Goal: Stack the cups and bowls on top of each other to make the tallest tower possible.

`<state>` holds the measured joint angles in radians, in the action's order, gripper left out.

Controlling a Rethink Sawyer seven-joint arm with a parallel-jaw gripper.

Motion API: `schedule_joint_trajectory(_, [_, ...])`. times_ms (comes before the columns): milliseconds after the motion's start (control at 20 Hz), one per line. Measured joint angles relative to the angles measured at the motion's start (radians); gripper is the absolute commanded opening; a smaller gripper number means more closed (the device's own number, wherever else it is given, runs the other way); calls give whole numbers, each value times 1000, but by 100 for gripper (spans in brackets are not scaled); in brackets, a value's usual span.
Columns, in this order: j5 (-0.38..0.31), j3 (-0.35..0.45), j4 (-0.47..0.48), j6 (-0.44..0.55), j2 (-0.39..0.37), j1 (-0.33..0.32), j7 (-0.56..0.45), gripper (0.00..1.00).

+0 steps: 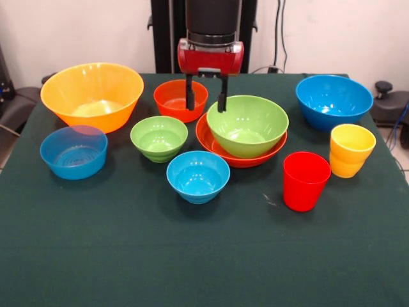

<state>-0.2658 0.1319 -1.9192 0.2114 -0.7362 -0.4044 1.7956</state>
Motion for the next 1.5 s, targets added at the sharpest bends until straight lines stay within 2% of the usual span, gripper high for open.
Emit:
schedule_joint_trajectory(600, [5,14,0,100,-29,-70,0,100])
schedule_joint_trajectory(900, [5,14,1,105,-28,-91,0,100])
schedule_joint_trajectory(1500, [5,18,2,105,4,-93,0,100])
